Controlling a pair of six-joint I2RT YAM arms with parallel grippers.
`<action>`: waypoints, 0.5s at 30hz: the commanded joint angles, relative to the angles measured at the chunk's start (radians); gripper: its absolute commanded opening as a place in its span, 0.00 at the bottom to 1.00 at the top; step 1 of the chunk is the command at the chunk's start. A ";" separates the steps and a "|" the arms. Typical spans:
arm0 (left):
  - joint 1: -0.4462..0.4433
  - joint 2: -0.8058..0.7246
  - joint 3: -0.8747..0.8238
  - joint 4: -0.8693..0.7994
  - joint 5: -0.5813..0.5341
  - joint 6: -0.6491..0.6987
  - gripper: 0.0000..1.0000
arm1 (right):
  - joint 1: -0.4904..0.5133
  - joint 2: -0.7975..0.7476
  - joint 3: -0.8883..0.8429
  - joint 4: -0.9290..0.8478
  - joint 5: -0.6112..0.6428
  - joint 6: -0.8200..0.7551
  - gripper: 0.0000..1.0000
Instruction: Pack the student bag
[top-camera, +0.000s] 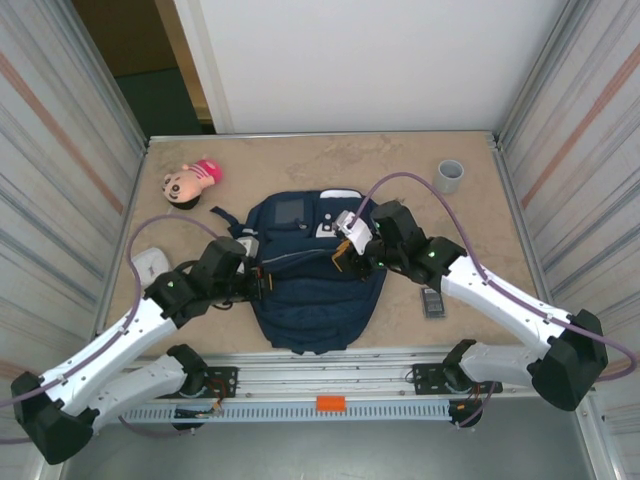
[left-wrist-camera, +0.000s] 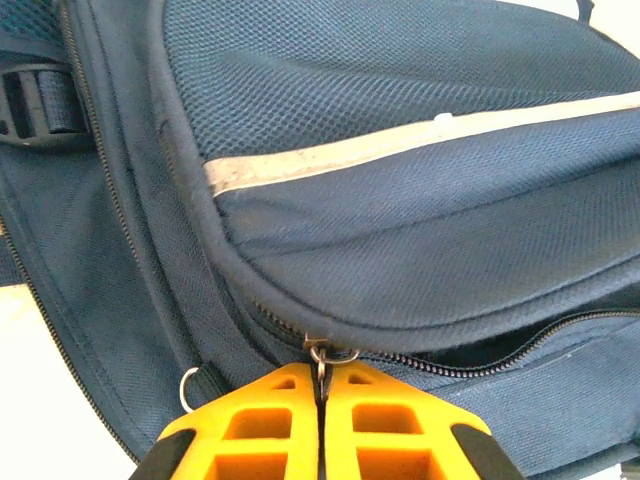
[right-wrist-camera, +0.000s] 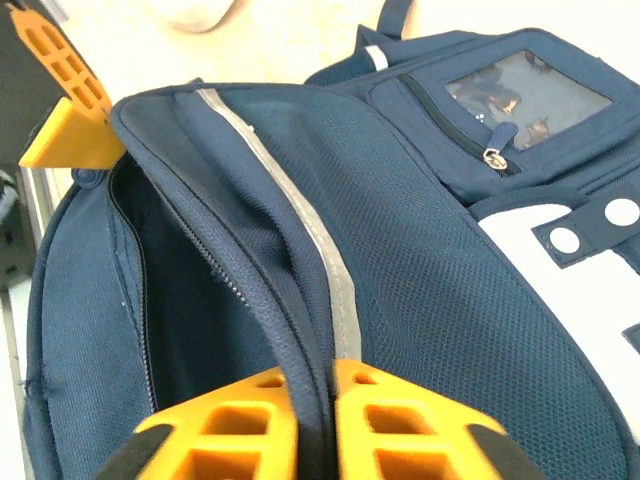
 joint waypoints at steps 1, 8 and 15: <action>0.009 0.017 -0.014 0.088 0.106 0.094 0.00 | 0.052 0.008 0.069 -0.040 0.072 -0.026 0.35; 0.009 0.031 0.000 0.149 0.190 0.130 0.00 | 0.226 0.089 0.136 -0.059 0.317 -0.112 0.63; 0.009 0.010 -0.004 0.181 0.211 0.143 0.00 | 0.257 0.199 0.198 -0.029 0.238 -0.151 0.65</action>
